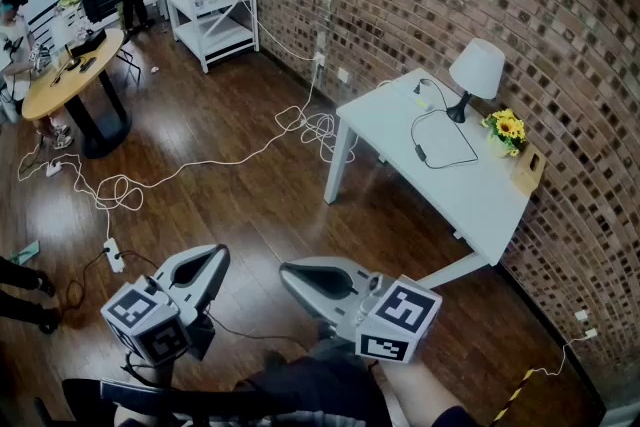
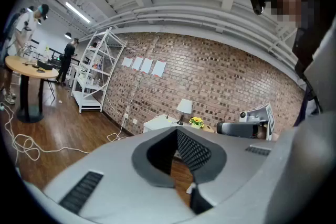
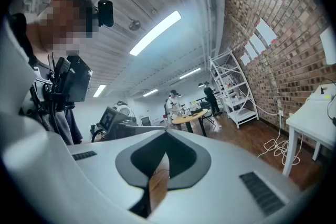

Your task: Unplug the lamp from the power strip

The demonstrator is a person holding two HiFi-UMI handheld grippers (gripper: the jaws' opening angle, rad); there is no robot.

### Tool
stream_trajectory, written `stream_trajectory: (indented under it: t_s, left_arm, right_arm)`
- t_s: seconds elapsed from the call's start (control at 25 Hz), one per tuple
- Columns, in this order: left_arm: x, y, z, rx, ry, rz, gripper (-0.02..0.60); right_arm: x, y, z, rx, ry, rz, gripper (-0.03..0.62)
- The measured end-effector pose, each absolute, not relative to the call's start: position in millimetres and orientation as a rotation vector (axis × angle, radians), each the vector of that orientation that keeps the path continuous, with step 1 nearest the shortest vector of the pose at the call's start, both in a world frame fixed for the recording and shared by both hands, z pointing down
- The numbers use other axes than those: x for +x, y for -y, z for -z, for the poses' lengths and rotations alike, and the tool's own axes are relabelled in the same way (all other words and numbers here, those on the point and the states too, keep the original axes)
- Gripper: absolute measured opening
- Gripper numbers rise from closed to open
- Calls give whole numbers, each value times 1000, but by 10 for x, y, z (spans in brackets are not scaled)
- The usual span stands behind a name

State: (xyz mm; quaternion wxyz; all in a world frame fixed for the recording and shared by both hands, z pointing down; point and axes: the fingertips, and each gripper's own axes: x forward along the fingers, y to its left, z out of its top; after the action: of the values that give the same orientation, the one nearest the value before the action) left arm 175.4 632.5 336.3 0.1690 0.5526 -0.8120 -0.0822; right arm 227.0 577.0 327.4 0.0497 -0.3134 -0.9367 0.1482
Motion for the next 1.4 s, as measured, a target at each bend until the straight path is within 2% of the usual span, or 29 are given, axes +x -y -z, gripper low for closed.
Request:
stream_trajectory:
  t_s: [0.2, 0.36, 0.68, 1.12, 1.4]
  left_arm:
    - [1420, -6050, -3477, 1596, 2374, 102, 21]
    - [1448, -5529, -3290, 1569, 2340, 148, 21]
    - [1298, -4820, -3057, 1566, 2437, 31, 21]
    - [1195, -4348, -3120, 1580, 2417, 1, 21]
    - [898, -4258, -3221, 1628, 2387, 1, 21]
  right_arm:
    - [2140, -5310, -3175, -987, 2886, -472, 6]
    - [2056, -4954, -3173, -1027, 2882, -496, 6]
    - [1946, -4306, -3236, -1071, 2859, -281, 6]
    - [1903, -3846, -3314, -1060, 2827, -338, 6]
    - [1620, -3784, -3299, -1040, 2839, -380, 6]
